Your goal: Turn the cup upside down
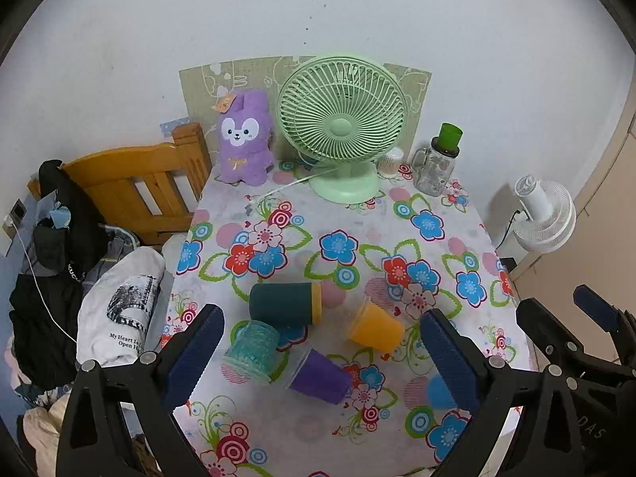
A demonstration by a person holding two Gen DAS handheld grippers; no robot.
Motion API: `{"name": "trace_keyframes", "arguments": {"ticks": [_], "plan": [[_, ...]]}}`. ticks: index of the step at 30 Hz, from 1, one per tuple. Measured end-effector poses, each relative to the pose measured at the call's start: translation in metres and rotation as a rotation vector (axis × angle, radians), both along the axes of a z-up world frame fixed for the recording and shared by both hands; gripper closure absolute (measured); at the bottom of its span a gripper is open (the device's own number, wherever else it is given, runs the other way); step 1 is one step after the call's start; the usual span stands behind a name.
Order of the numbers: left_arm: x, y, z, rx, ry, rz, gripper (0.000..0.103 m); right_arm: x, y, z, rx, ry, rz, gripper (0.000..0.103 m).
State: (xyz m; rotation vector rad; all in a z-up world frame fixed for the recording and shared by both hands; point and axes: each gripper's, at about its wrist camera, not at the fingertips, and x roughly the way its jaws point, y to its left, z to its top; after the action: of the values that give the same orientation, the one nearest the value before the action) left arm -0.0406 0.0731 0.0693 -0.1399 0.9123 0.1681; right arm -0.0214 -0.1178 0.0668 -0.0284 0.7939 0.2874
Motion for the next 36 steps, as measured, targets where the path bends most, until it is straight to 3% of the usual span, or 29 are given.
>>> {"name": "trace_keyframes", "arguments": {"ticks": [36], "plan": [[-0.0078,-0.0022,-0.0051,0.011,0.01,0.007,0.003,-0.0032,0.0007,-0.003,-0.027,0.021,0.001,0.006]]}}
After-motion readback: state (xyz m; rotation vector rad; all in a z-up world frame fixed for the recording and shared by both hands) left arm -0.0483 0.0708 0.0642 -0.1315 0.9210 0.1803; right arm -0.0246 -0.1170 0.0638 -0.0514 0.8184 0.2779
